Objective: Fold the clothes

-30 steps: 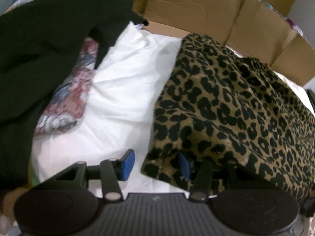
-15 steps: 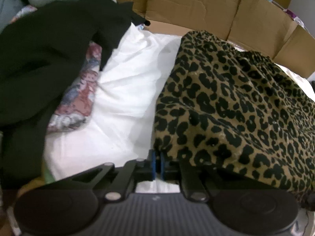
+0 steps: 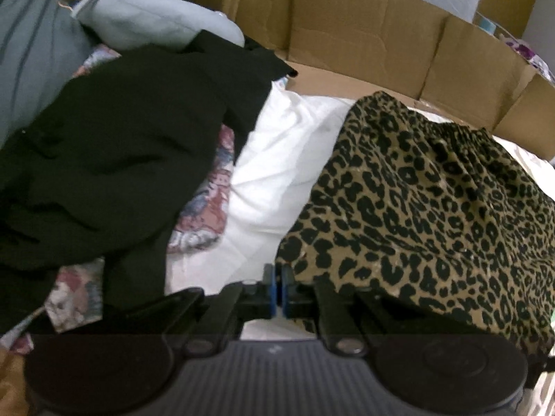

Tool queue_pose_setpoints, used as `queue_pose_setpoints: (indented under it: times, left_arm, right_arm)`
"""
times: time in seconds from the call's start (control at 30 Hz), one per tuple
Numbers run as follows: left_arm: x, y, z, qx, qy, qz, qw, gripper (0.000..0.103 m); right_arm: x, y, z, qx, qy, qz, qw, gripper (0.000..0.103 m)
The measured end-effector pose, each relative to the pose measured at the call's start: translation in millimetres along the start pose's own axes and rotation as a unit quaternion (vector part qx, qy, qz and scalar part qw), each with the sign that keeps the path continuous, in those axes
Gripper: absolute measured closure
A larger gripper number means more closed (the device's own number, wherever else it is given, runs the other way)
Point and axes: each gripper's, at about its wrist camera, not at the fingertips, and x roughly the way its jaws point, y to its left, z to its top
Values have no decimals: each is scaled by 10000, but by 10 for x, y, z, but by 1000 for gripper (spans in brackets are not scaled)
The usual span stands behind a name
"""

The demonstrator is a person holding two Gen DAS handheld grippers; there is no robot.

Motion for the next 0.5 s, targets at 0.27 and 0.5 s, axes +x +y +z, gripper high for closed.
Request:
queue_pose_setpoints:
  times: [0.27, 0.5]
  left_arm:
    - [169, 79, -72, -43, 170, 266, 9995, 101]
    - [164, 111, -64, -185, 120, 183, 9996, 100]
  right_arm:
    - [194, -81, -61, -49, 229, -252, 9994, 96]
    - [97, -62, -50, -9, 225, -135, 9997, 71]
